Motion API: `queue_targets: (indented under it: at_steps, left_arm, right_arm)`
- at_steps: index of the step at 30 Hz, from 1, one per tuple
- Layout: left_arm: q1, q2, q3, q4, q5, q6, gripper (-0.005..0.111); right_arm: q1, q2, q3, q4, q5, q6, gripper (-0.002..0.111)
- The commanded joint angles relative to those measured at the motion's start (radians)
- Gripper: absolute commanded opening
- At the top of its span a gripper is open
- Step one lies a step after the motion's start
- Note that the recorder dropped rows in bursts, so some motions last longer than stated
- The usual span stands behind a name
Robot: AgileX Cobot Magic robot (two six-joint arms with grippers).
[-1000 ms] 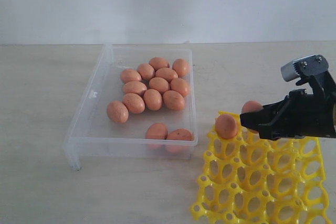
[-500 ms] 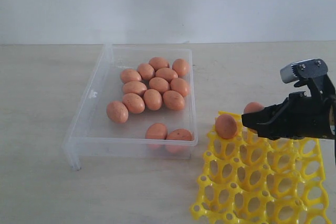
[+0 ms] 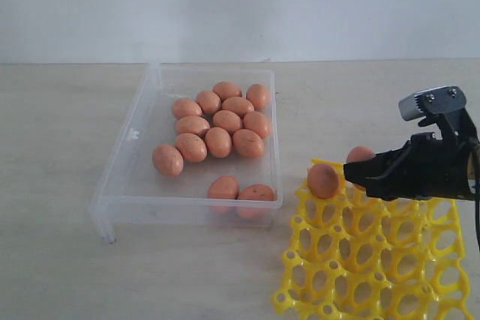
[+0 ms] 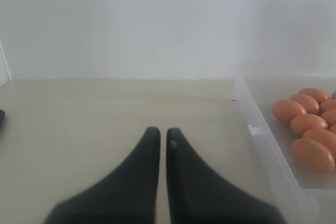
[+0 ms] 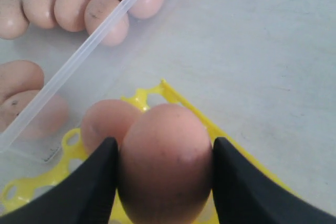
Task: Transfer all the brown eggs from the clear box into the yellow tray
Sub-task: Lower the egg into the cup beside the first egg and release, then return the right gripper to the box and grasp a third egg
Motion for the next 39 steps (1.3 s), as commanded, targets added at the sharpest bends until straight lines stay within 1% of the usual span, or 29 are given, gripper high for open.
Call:
queue_targets:
  at_steps: [1, 5, 6, 8, 13, 22, 28, 30, 32, 34, 35, 36, 37, 39]
  left_arm:
    - [-0.001, -0.004, 0.004, 0.002, -0.004, 0.0, 0.004]
    - [-0.001, -0.004, 0.004, 0.002, -0.004, 0.0, 0.004]
    - [-0.001, -0.004, 0.004, 0.002, -0.004, 0.0, 0.004]
    - [-0.001, -0.004, 0.004, 0.002, -0.004, 0.0, 0.004]
    - [-0.001, -0.004, 0.004, 0.002, -0.004, 0.0, 0.004]
    - [-0.001, -0.004, 0.004, 0.002, -0.004, 0.0, 0.004]
    - [-0.001, -0.004, 0.004, 0.002, -0.004, 0.0, 0.004]
    - [-0.001, -0.004, 0.004, 0.002, -0.004, 0.0, 0.004]
    - [-0.001, -0.004, 0.004, 0.002, -0.004, 0.0, 0.004]
    - [-0.001, -0.004, 0.004, 0.002, -0.004, 0.0, 0.004]
    - [-0.001, -0.004, 0.004, 0.002, -0.004, 0.0, 0.004]
    - [-0.001, -0.004, 0.004, 0.002, -0.004, 0.0, 0.004]
    - [-0.001, -0.004, 0.004, 0.002, -0.004, 0.0, 0.004]
    - [-0.001, -0.004, 0.004, 0.002, -0.004, 0.0, 0.004]
  right_arm:
    - [0.001, 0.013, 0.005, 0.002, -0.024, -0.023, 0.0]
    - [0.001, 0.015, 0.005, 0.0, -0.031, -0.028, 0.0]
    - [0.001, 0.015, 0.005, 0.0, -0.031, -0.03, 0.002]
    - [0.001, 0.015, 0.005, 0.0, -0.031, -0.03, 0.01]
    - [0.001, 0.015, 0.005, 0.002, -0.019, -0.039, 0.037]
    - [0.001, 0.015, 0.005, 0.016, -0.014, -0.043, 0.052]
    - [0.001, 0.015, 0.005, 0.044, -0.026, -0.041, 0.051]
    - [0.001, 0.001, -0.005, 0.071, -0.108, -0.041, 0.051]
    - [0.001, -0.046, -0.025, 0.068, -0.223, 0.03, 0.05]
    - [0.001, -0.112, -0.047, 0.03, -0.255, 0.131, 0.032]
    - [0.001, -0.14, -0.055, -0.005, -0.255, 0.17, 0.02]
    - [0.001, -0.171, -0.072, -0.078, -0.253, 0.212, 0.001]
    - [0.005, -0.19, -0.099, -0.173, -0.253, 0.264, 0.0]
    - [0.046, -0.197, -0.178, -0.281, -0.215, 0.403, 0.0]
